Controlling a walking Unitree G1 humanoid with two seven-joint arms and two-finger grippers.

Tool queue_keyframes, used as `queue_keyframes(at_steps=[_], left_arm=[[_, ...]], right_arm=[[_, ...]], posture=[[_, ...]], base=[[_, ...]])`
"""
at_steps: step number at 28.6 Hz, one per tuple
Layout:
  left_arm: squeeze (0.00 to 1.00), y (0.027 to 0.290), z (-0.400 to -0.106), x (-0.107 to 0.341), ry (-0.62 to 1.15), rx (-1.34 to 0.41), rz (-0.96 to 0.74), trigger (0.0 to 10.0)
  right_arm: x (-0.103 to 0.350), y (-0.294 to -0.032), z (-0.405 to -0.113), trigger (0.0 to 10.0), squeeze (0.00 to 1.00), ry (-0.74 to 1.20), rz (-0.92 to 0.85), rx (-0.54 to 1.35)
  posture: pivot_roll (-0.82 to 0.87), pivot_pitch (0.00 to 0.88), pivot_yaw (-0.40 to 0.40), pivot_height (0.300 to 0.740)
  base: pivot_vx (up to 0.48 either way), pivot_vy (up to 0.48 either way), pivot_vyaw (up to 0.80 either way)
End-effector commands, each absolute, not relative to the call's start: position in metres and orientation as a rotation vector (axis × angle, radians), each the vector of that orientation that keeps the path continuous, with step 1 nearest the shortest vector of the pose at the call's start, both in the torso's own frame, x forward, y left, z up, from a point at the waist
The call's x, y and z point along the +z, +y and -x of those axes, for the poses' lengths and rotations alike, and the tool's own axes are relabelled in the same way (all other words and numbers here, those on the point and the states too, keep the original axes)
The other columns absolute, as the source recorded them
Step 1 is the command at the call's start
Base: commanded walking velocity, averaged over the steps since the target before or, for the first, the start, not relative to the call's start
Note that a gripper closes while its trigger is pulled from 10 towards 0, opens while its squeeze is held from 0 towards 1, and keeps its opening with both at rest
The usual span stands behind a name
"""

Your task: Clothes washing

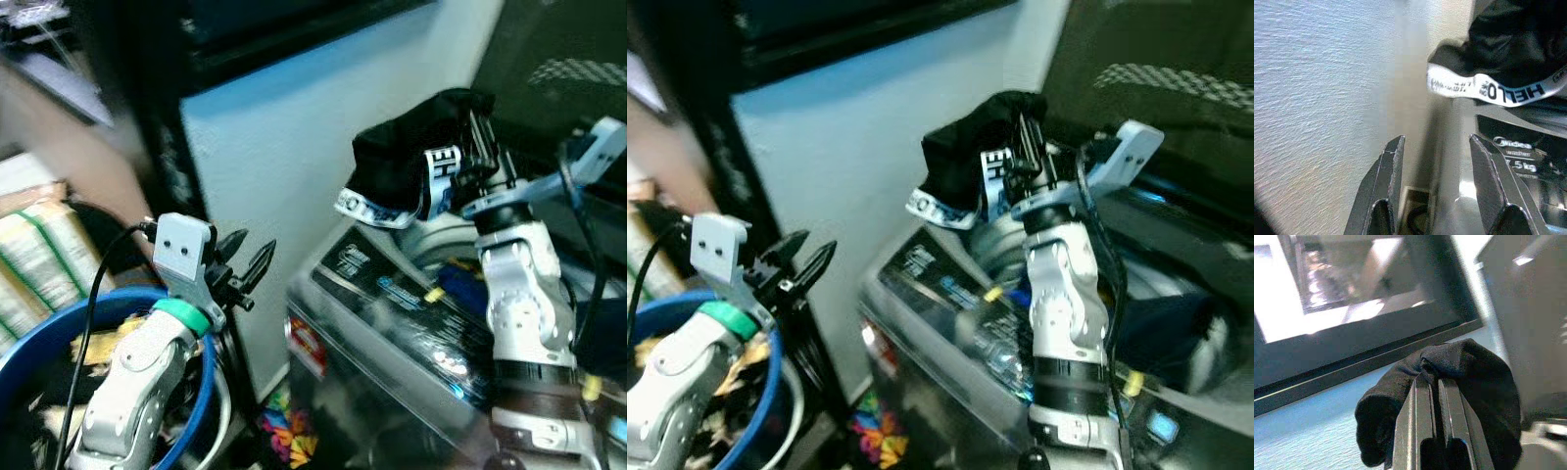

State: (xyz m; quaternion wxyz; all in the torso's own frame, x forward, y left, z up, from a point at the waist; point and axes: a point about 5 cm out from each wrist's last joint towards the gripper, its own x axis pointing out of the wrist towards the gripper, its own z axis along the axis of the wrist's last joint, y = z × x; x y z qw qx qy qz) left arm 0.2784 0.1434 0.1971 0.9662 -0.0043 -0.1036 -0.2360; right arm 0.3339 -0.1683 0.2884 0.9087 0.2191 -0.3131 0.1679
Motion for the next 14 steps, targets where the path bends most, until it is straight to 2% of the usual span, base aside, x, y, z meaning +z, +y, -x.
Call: queue_keyframes(at_steps=[1, 4, 6, 14], left_arm=[[0.0, 0.148, -0.281, 0.199, -0.217, -0.445, 0.003, 10.0], [0.0, 0.15, -0.282, 0.202, -0.232, -0.429, 0.005, 10.0], [0.0, 0.151, -0.282, 0.207, -0.258, -0.409, 0.023, 10.0], [0.0, 0.149, -0.28, 0.207, -0.27, -0.403, 0.033, 10.0]], right_arm=[[0.293, -0.171, -0.336, 10.0, 0.0, -0.647, -0.422, 0.345], [0.293, -0.171, -0.338, 10.0, 0.0, -0.624, -0.386, 0.35], [0.29, -0.165, -0.341, 10.0, 0.0, -0.548, -0.266, 0.392], [0.291, -0.157, -0.341, 10.0, 0.0, -0.543, -0.24, 0.43]], posture=[[0.14, 0.0, 0.066, 0.74], [0.14, 0.0, 0.066, 0.74], [0.14, 0.0, 0.053, 0.74], [0.15, 0.0, 0.04, 0.74]], base=[[0.0, 0.0, -0.8], [0.0, 0.0, -0.8], [0.0, 0.0, -0.8], [0.0, 0.0, -0.8]])
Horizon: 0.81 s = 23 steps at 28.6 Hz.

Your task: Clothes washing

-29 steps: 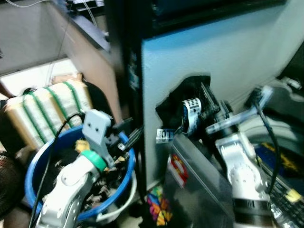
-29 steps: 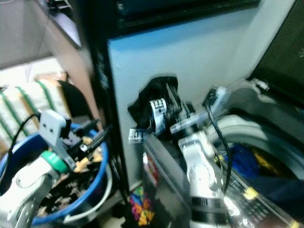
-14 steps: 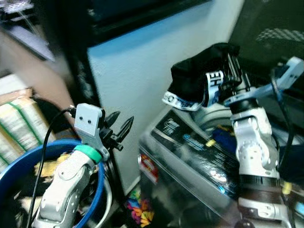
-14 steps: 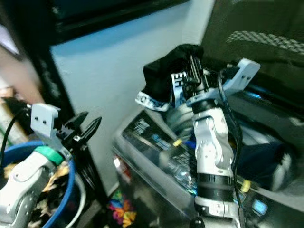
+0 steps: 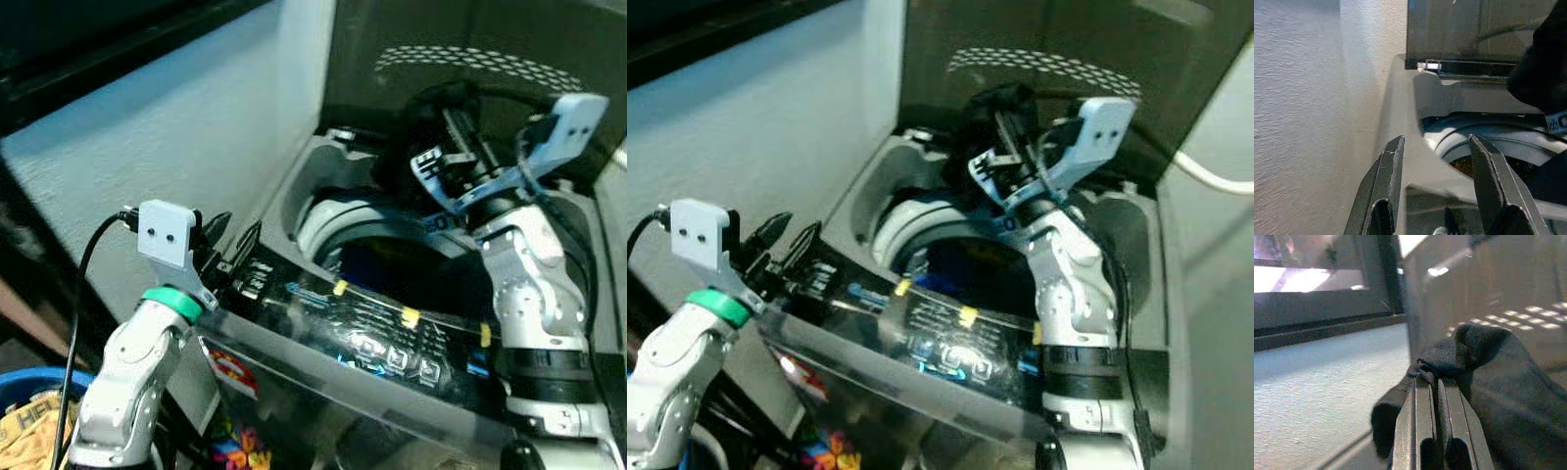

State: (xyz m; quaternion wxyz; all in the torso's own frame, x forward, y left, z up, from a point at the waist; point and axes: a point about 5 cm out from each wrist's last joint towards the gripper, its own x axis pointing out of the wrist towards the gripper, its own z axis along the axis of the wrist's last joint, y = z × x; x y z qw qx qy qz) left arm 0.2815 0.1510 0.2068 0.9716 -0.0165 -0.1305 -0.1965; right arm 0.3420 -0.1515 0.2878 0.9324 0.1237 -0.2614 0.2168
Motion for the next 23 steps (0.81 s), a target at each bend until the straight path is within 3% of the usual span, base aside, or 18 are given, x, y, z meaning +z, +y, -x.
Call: queue_keyframes(at_steps=[1, 7, 10, 16, 20, 23], left_arm=[[0.0, 0.148, -0.28, 0.207, -0.271, -0.403, 0.037, 10.0], [0.0, 0.148, -0.275, 0.207, -0.27, -0.401, 0.049, 10.0], [0.0, 0.149, -0.271, 0.209, -0.289, -0.391, 0.066, 10.0], [0.0, 0.15, -0.268, 0.208, -0.29, -0.379, 0.055, 10.0], [0.0, 0.148, -0.268, 0.206, -0.286, -0.378, 0.056, 10.0], [0.0, 0.146, -0.266, 0.206, -0.288, -0.391, 0.053, 10.0]], right_arm=[[0.291, -0.156, -0.342, 10.0, 0.0, -0.545, -0.241, 0.428], [0.293, -0.154, -0.346, 10.0, 0.0, -0.535, -0.232, 0.449], [0.296, -0.143, -0.348, 10.0, 0.0, -0.525, -0.172, 0.51], [0.311, -0.127, -0.353, 10.0, 0.0, -0.53, -0.136, 0.579], [0.352, -0.098, -0.356, 10.0, 0.0, -0.595, 0.067, 0.731], [0.393, -0.107, -0.359, 10.0, 0.0, -0.714, 0.045, 0.646]], posture=[[0.15, 0.0, 0.035, 0.74], [0.16, 0.0, 0.016, 0.74], [0.17, 0.003, 0.005, 0.74], [0.17, 0.0, -0.003, 0.74], [0.17, 0.0, -0.012, 0.74], [0.18, 0.0, -0.018, 0.74]], base=[[0.0, 0.0, -0.8], [0.0, 0.042, -0.8], [0.0, 0.48, 0.0], [0.0, 0.0, 0.0], [0.0, 0.0, 0.0], [0.0, 0.0, 0.0]])
